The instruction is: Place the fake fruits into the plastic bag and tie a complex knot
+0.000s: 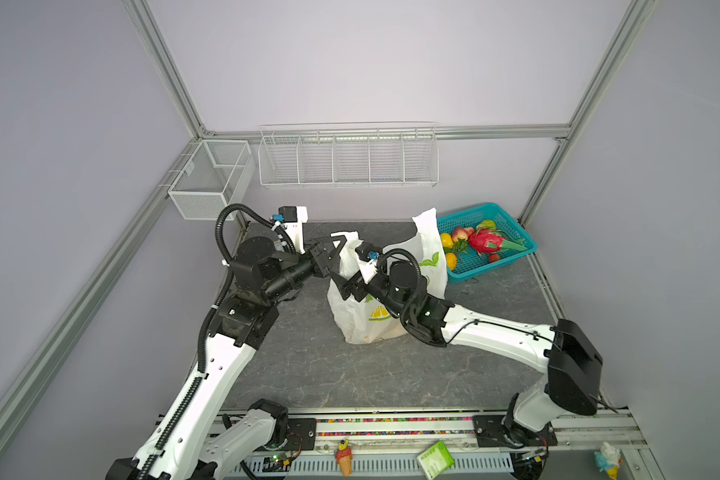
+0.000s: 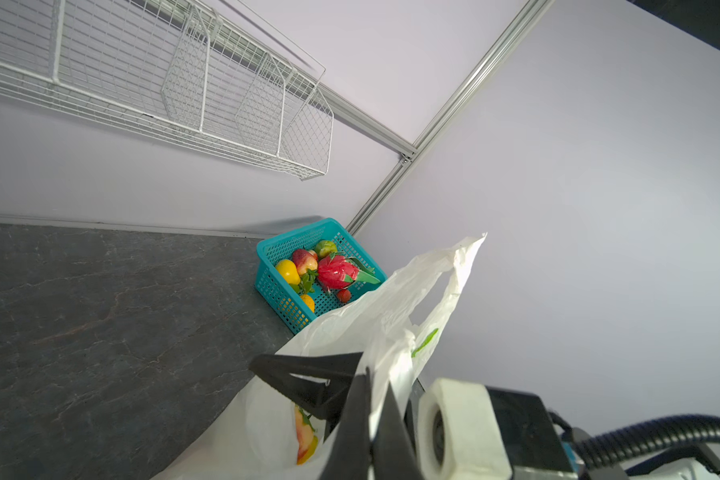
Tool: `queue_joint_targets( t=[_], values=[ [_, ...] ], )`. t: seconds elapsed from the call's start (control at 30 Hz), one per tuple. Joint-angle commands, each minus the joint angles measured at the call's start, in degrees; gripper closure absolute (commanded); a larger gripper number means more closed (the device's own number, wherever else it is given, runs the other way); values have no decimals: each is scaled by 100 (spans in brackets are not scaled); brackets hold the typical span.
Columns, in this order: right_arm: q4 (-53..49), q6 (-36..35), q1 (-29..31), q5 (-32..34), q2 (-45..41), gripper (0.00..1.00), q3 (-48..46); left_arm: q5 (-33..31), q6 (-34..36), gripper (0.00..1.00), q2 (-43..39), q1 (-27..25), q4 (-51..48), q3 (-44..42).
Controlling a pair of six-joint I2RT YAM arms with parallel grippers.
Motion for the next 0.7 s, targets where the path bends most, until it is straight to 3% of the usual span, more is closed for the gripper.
queue_joint_targets(
  t=[0.0, 0.17, 0.37, 0.67],
  values=[
    [669, 77, 16, 600, 302, 13, 231, -179, -430, 100, -82, 7, 112, -42],
    [1332, 191, 8, 1220, 768, 40, -218, -522, -974, 100, -123, 15, 149, -34],
    [1498, 288, 10, 1408, 1122, 50, -679, -504, -1295, 100, -23, 18, 366, 20],
    [1214, 232, -28, 1318, 1072, 63, -731, -755, -856, 100, 55, 21, -17, 158]
  ],
)
